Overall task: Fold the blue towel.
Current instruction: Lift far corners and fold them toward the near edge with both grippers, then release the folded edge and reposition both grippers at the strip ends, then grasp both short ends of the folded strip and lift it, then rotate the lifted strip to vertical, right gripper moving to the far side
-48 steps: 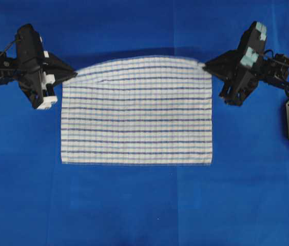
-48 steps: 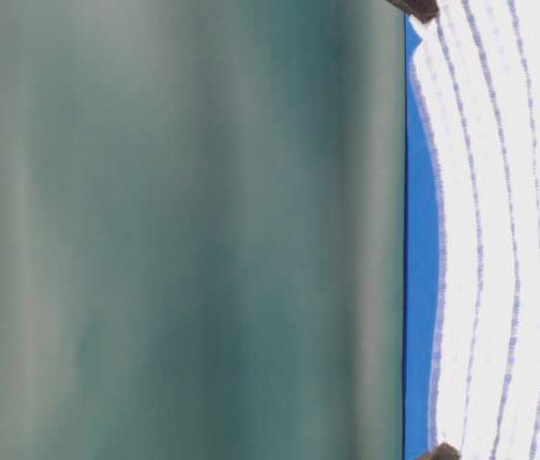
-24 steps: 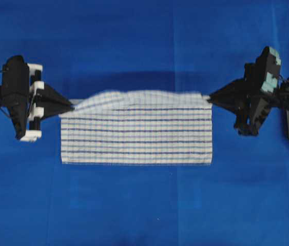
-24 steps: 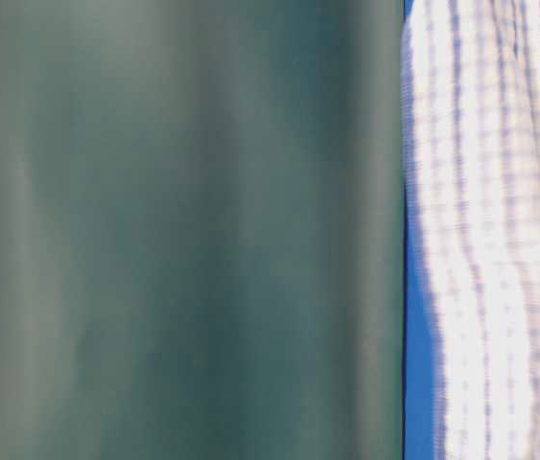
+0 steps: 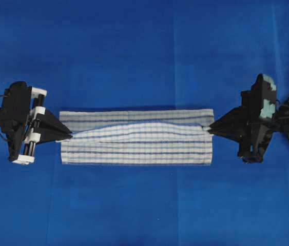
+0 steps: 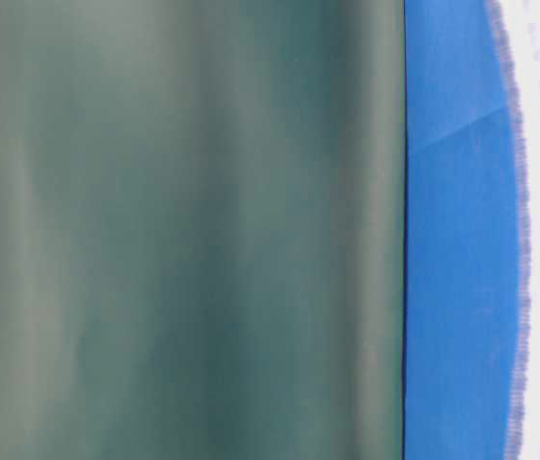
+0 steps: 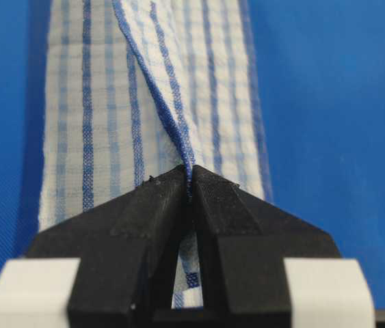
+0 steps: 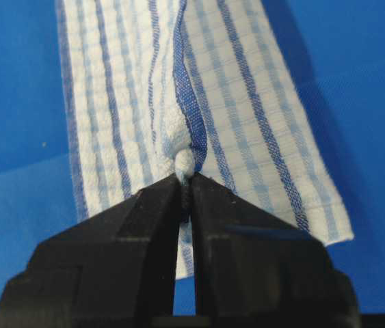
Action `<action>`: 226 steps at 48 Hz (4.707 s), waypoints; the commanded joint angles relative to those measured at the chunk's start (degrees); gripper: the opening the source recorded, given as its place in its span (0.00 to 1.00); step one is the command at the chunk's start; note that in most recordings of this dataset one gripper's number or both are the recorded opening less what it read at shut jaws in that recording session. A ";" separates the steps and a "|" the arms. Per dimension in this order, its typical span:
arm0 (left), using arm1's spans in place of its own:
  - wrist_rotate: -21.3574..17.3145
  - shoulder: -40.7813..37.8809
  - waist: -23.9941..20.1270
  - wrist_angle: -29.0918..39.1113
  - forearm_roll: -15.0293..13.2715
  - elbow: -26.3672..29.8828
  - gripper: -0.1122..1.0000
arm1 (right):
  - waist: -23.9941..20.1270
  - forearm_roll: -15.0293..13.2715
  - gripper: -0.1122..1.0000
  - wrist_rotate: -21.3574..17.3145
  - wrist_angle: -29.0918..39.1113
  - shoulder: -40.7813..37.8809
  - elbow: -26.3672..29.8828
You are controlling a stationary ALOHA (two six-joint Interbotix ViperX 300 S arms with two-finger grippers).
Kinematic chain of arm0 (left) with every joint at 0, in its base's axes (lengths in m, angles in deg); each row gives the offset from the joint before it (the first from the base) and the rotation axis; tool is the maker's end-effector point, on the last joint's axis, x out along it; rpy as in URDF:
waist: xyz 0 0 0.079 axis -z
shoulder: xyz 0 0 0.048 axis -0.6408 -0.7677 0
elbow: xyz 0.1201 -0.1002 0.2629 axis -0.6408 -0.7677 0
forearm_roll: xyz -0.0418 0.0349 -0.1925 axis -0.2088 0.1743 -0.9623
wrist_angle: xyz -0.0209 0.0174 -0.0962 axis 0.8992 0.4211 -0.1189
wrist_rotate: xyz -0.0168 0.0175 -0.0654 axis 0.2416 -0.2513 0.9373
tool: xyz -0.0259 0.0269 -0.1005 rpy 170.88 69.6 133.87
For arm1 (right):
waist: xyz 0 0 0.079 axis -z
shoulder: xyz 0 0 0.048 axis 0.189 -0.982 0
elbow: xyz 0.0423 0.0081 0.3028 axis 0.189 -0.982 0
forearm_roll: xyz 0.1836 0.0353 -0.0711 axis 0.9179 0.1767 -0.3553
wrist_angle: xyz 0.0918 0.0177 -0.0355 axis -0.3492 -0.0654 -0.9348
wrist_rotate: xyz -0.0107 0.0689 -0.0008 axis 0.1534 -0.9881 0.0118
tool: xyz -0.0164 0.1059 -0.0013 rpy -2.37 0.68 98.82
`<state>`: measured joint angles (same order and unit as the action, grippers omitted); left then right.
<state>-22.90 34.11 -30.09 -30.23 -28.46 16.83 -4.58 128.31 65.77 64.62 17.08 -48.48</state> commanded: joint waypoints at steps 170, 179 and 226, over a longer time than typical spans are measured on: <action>-4.13 17.23 -9.49 30.85 0.00 8.88 0.13 | 6.86 4.66 0.08 19.78 11.60 15.47 3.87; -2.90 16.17 -8.00 29.27 0.00 9.40 0.13 | 8.00 4.66 0.07 20.30 12.22 15.91 4.13; 8.09 -12.92 3.08 13.18 0.00 38.41 0.13 | 32.78 4.04 0.07 31.82 12.66 1.05 19.86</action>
<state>-14.64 22.42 -27.37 -14.85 -28.46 52.07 27.24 132.52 96.97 77.45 18.93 -31.16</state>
